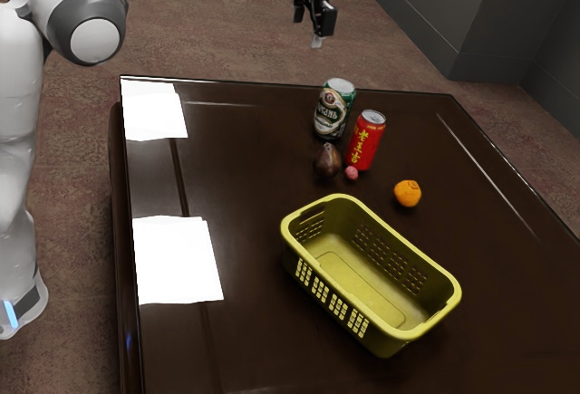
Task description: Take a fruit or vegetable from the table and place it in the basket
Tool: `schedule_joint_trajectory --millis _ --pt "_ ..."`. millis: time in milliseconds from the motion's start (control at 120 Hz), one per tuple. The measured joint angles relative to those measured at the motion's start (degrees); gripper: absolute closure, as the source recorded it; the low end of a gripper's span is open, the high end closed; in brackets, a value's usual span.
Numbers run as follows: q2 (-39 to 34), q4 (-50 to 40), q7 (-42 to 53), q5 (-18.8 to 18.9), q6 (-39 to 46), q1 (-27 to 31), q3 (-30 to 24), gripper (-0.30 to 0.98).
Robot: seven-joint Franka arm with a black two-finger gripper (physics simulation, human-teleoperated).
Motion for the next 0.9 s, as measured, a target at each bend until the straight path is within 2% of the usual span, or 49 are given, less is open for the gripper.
schedule_joint_trajectory --millis 67,167,300,467,567,650,750,817,900 --pt "-0.01 0.07 0.86 0.08 -0.05 -0.05 -0.02 0.0" --pt "-5.07 7.46 2.28 -0.1 -0.18 -1.69 -0.65 0.0" --pt "-4.42 7.93 3.85 -2.57 -0.25 -4.81 -0.94 0.0" --pt "-4.35 4.43 5.32 -3.88 -0.4 -6.92 -0.97 0.0" --pt "-1.25 2.14 3.01 -0.59 -0.24 -14.27 -1.56 0.0" --pt "-0.36 -8.08 2.78 -2.25 3.85 -17.68 -1.78 0.0" --pt "0.59 -15.17 2.61 -4.86 11.05 -17.72 -2.02 0.0" --pt "4.96 -14.29 2.02 -8.13 16.2 -13.74 -4.45 0.0" --pt "6.52 -11.74 -4.36 -10.22 16.86 -9.36 -8.6 0.0"
